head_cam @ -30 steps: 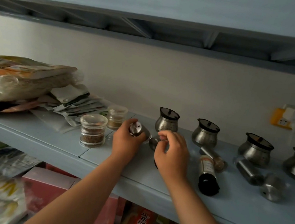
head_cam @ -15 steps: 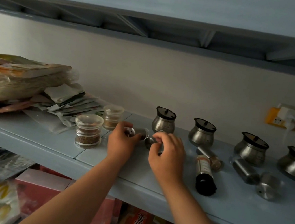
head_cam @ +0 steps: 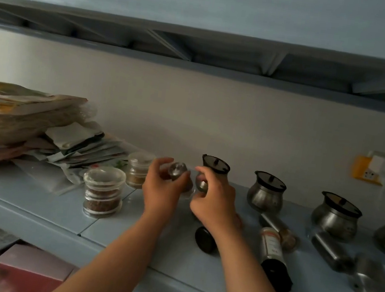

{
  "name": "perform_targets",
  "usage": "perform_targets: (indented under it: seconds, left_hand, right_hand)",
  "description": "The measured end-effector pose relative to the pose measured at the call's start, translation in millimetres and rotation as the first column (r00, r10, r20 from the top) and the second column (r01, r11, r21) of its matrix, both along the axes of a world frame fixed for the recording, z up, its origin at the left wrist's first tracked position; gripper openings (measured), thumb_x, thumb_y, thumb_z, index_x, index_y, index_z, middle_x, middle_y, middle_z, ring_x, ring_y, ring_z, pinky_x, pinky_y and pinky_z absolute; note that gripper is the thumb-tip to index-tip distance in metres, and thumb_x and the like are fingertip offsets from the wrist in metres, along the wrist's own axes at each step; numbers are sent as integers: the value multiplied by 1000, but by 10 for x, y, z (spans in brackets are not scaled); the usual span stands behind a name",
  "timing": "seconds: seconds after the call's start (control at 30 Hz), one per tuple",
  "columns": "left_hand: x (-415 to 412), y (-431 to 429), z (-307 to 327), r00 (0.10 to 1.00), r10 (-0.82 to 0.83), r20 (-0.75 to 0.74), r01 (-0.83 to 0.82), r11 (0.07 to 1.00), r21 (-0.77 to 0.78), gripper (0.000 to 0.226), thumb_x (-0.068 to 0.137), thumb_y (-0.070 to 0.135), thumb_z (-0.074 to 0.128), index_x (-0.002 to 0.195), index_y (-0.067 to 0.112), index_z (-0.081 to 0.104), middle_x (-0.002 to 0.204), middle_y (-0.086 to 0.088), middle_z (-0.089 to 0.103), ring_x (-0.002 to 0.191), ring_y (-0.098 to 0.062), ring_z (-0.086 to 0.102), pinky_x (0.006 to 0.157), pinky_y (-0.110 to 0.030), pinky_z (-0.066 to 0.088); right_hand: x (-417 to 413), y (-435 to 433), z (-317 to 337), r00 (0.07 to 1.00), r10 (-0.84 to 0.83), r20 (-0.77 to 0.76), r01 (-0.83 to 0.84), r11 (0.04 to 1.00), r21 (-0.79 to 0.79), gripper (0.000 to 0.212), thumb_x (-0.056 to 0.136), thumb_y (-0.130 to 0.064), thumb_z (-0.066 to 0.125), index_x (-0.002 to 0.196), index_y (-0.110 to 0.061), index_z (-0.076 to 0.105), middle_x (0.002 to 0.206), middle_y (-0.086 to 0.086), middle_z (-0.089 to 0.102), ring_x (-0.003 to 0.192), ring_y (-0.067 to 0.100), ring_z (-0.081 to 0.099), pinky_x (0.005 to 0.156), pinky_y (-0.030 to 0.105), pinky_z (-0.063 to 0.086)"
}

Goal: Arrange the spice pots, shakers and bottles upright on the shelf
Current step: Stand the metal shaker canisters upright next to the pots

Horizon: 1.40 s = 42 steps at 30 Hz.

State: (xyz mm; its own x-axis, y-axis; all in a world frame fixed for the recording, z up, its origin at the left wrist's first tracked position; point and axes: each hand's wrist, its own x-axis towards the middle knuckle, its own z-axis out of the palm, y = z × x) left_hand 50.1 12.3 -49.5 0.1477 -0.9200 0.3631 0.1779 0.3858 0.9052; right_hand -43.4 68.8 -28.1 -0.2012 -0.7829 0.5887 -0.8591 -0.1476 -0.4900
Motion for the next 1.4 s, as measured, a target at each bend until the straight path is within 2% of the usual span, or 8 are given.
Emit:
perform_targets:
  seconds: [0.23,0.43,0.63,0.77,0.97,1.13,1.27,1.4]
  left_hand:
    - [3,92,107,956,-238,-171,228,971,-76,48,74,3,75,111,21,50,84,-7,69,66,-6,69,63,-18,55]
    - [26,113,133,936,-257,-241,244,966,-83,51,75,2,74,116,17,49,84,-6,71,67,-4,70,60,-13,52]
    - [-12,48,79,923,-343,-175,342,939,-37,54,78,2,71,123,18,47,99,-4,70,84,-8,70,65,-14,54]
    - [-51,-6,7,918,-397,-5,396,916,58,45,80,3,69,123,5,55,107,-14,69,86,-14,69,75,-21,56]
    - [-54,-27,-18,959,-257,117,261,965,-18,34,80,3,70,113,6,64,86,-1,71,71,1,68,66,-11,53]
    - [-51,-71,-45,970,-81,229,86,996,-10,43,78,14,74,119,12,61,102,-5,68,97,-18,66,88,-33,54]
    - [-36,-86,-44,969,-50,241,51,999,4,44,80,16,72,122,11,60,110,-9,68,99,-19,65,85,-28,51]
    - [-40,-110,-51,967,-62,247,62,998,9,42,81,17,71,121,11,62,109,-9,68,96,-16,64,79,-23,47]
  right_hand:
    - [-82,-41,66,999,14,-37,-12,999,34,62,76,-14,57,135,-25,44,134,0,53,127,22,44,106,41,34]
    - [-67,-47,11,997,38,-69,-32,996,85,52,77,-30,64,126,-35,49,115,-8,64,114,18,53,87,29,30]
    - [-121,-86,-29,977,50,205,-64,996,59,41,76,-25,70,115,-26,58,103,-4,67,94,14,61,72,22,46]
    - [-128,-139,-66,985,9,172,-9,1000,0,49,73,-25,70,121,-25,55,110,0,68,101,19,63,87,38,51]
    - [-128,-136,-87,995,32,92,-32,999,-5,56,76,-25,68,128,-25,51,111,1,69,104,20,63,93,38,48]
    - [-155,-122,-104,999,-30,-14,30,999,21,51,79,-28,64,129,-23,52,113,1,68,108,20,61,96,39,45]
    - [-180,-97,-125,994,-51,-102,59,995,83,22,83,-32,55,100,-23,67,95,1,69,95,24,61,88,36,43]
    - [-191,-83,-136,982,-80,-173,105,984,142,23,86,-34,51,81,-21,68,81,-2,67,83,20,59,78,31,31]
